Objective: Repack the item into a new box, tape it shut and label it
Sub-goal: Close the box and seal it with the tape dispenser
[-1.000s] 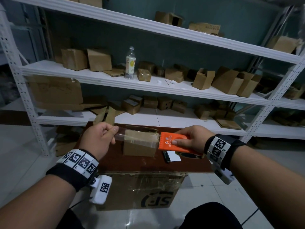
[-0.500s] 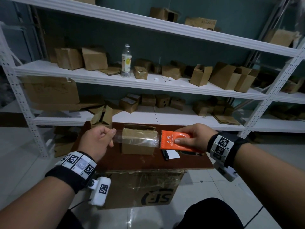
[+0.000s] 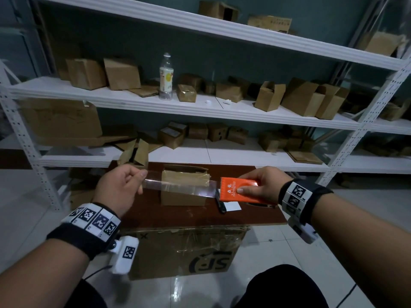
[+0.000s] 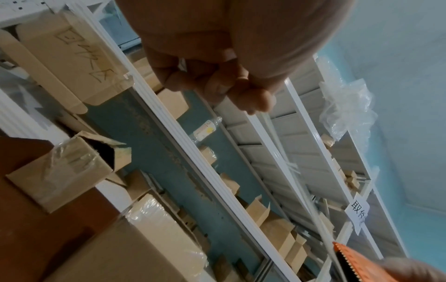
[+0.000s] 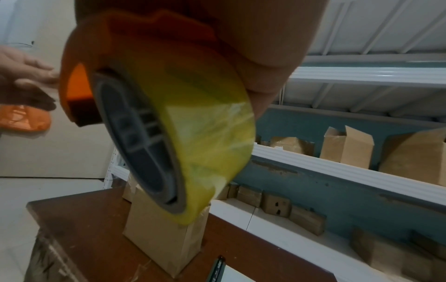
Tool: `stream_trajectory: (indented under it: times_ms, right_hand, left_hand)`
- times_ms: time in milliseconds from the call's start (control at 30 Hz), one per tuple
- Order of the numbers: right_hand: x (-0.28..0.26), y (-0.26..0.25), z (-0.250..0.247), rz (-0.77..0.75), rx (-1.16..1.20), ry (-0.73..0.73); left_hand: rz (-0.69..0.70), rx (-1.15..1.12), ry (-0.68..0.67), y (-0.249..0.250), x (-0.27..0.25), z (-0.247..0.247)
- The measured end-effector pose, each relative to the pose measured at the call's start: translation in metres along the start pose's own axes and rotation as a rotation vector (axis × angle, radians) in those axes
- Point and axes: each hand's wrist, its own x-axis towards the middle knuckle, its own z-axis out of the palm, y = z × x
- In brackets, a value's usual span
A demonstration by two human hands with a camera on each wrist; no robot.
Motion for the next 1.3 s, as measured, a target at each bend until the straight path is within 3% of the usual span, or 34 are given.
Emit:
stream_trajectory:
  times_ms: [133, 267, 400, 567, 733, 867, 1133, 1300]
  right_hand:
    - [0.021, -0.008, 0.012, 0.052, -0.118, -0.021]
    - [0.047, -0.013, 0.033, 0.178, -0.149, -0.039]
    - [0.071, -0.013, 0.046, 0.224, -0.151, -0.018]
    - [0.089, 0.023, 0.064, 0.424, -0.198, -0.022]
    - [0.106, 0.076, 0.078, 0.554, 0.103, 0.084]
    - [0.116, 0.106, 0.094, 0.609, 0.123, 0.149]
    - [0.144, 0.17, 0.142, 0.752, 0.099, 0.079]
    - [0.163, 0.182, 0.171, 0.711, 0.105, 0.026]
  left_hand:
    - [0.154, 0.163, -0.012, 0.02, 0.002, 0.002]
    - [0.54, 0.594, -0.059, 0.048, 0.005, 0.015]
    - [0.776, 0.757, -0.045, 0.064, 0.006, 0.031]
    - [0.751, 0.551, -0.088, 0.071, 0.018, 0.021]
    - [0.706, 0.439, -0.165, 0.062, 0.045, 0.019]
    - [0.691, 0.425, -0.207, 0.051, 0.064, 0.034]
    - [0.679, 0.353, -0.271, 0.036, 0.077, 0.065]
    - [0.592, 0.397, -0.345, 0.017, 0.086, 0.087]
